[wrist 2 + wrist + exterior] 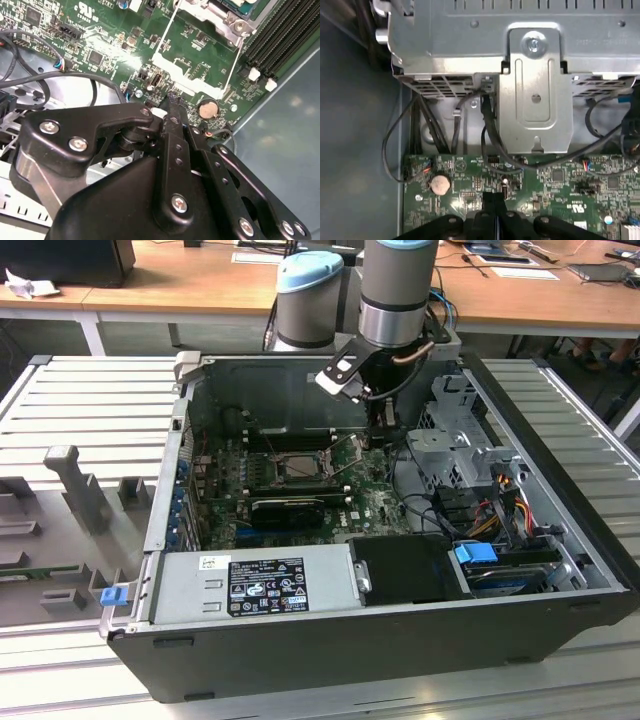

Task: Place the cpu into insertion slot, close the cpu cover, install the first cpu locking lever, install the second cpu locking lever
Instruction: 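Close the cpu cover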

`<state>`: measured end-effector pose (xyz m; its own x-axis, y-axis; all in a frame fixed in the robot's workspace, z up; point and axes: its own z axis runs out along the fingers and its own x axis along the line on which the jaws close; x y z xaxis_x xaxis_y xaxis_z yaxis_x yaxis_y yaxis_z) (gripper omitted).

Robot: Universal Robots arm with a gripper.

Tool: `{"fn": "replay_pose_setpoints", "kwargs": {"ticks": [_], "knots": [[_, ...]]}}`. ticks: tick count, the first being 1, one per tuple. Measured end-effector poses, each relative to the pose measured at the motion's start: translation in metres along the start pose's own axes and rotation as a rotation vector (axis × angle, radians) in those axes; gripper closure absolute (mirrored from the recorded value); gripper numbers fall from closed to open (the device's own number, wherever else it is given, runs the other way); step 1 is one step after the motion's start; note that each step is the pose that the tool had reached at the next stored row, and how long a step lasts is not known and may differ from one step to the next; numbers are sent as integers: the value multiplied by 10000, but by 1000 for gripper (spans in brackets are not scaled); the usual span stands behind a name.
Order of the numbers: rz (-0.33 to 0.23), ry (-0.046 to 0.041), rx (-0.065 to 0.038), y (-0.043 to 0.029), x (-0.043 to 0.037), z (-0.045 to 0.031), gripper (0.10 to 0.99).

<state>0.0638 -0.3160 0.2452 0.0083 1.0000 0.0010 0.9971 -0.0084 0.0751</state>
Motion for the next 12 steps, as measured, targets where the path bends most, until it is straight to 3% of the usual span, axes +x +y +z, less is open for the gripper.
{"fn": "replay_pose_setpoints", "kwargs": {"ticks": [2, 5, 6, 10, 12], "knots": [[0, 0, 0, 10, 0, 55, 980], [-1, -4, 41, 11, 0, 63, 980], [-1, -2, 96, 10, 0, 64, 980], [1, -5, 533, 14, 0, 13, 980], [2, -2, 603, 12, 0, 9, 980]]}}
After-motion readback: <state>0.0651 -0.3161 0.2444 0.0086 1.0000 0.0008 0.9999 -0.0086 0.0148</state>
